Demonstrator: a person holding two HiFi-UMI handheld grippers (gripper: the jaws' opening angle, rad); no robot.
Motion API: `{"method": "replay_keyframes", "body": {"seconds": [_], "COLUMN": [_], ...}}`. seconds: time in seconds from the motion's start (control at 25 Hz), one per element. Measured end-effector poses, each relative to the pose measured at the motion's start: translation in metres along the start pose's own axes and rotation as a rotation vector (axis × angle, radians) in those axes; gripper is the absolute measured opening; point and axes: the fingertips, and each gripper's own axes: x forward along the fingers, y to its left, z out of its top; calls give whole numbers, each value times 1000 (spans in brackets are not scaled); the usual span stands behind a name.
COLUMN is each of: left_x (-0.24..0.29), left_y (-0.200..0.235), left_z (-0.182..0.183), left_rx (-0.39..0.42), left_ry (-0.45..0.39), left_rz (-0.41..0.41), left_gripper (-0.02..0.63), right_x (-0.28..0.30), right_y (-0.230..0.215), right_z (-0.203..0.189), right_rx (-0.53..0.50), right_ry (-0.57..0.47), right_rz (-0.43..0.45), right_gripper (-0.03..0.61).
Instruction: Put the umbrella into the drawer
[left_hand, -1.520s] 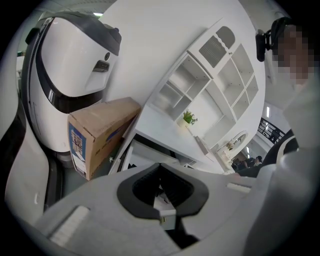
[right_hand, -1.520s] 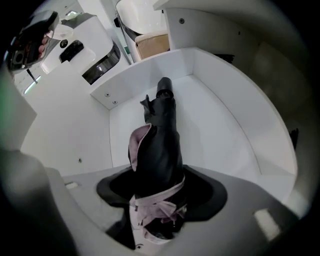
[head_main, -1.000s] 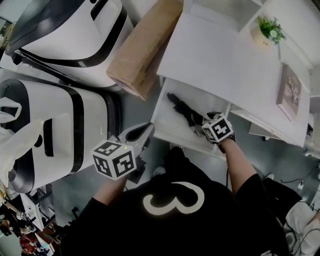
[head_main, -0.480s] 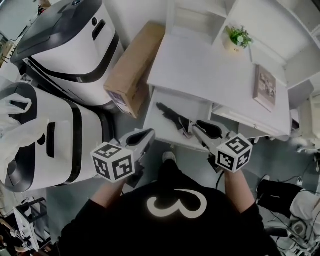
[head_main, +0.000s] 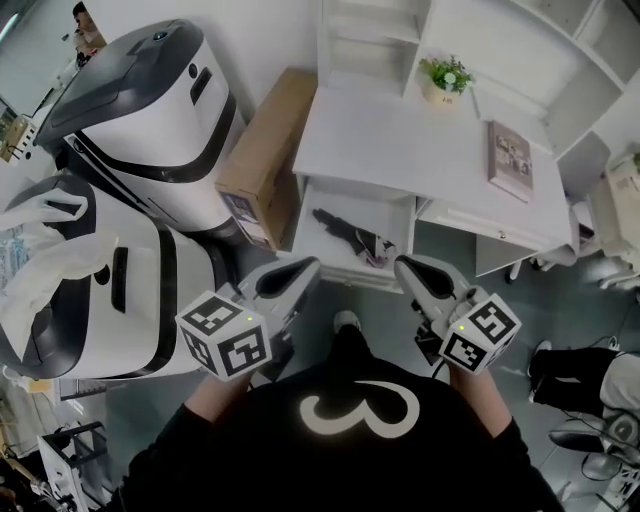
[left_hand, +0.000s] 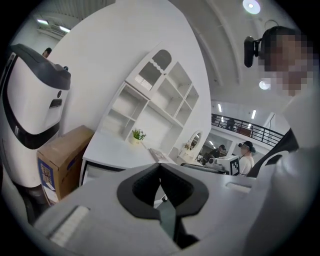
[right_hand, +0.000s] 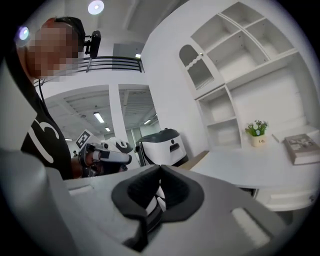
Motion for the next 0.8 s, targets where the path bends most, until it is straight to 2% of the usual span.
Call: {"method": "replay_keyframes", "body": {"seconds": [0.24,0.8], "left_x": [-7,-8], "left_y": [-21,-21], "left_z": [-6,-14], "left_rx": [52,46], "left_ry": [1,18], "left_rz": [-20,4], "left_gripper": [9,9], "right_x": [-13,-13], "right_y": [20,11], "right_z": [-2,-14], "right_rx": [-16,12], "right_ry": [-2,27], "right_rz": [24,15], "right_gripper": [3,3]}}
